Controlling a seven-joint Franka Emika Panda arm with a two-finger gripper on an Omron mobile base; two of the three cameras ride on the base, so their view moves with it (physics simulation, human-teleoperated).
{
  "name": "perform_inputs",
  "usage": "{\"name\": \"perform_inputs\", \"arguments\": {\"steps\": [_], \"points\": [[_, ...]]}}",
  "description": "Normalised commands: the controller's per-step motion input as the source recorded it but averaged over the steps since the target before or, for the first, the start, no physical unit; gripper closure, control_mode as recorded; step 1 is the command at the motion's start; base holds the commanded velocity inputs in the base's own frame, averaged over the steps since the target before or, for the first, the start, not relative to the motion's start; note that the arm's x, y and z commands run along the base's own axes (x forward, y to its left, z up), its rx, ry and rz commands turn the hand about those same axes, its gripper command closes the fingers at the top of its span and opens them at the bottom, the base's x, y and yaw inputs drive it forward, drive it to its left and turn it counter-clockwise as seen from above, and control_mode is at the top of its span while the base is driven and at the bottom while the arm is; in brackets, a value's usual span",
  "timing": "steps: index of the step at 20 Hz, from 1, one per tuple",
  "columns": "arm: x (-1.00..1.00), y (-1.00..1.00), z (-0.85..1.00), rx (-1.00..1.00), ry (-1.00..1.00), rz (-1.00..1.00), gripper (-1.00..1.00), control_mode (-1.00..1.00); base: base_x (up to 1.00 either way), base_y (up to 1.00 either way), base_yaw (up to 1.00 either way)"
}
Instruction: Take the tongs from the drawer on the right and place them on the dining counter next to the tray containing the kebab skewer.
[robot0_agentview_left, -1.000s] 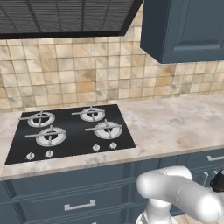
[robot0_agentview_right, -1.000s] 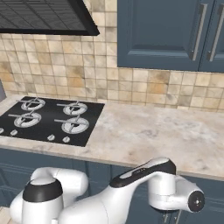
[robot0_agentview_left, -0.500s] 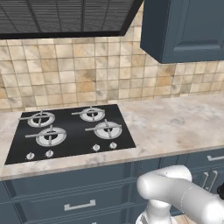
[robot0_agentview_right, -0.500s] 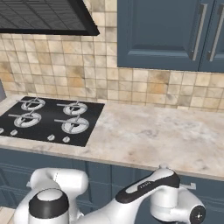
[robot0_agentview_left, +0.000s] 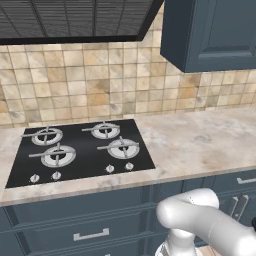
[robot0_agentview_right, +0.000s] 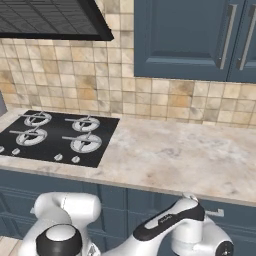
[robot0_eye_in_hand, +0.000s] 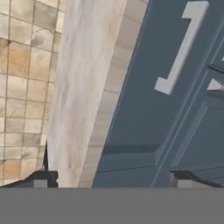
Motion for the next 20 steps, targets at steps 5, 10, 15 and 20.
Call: {"name": "perform_inputs", "arguments": {"steps": [5, 10, 15, 20], "points": [[0.00, 0.00, -0.23, 0.00, -0.04, -0.02, -1.00, -1.00, 0.00, 0.00, 0.00], [0.00, -0.01, -0.16, 0.00, -0.04, -0.02, -1.00, -1.00, 0.00, 0.00, 0.00], [0.00, -0.03, -0.16, 0.03, -0.05, -0.01, -1.00, -1.00, 0.00, 0.00, 0.00], [0.00, -0.09, -0.20, 0.05, -0.10, 0.00, -1.00, -1.00, 0.00, 0.00, 0.00]]}}
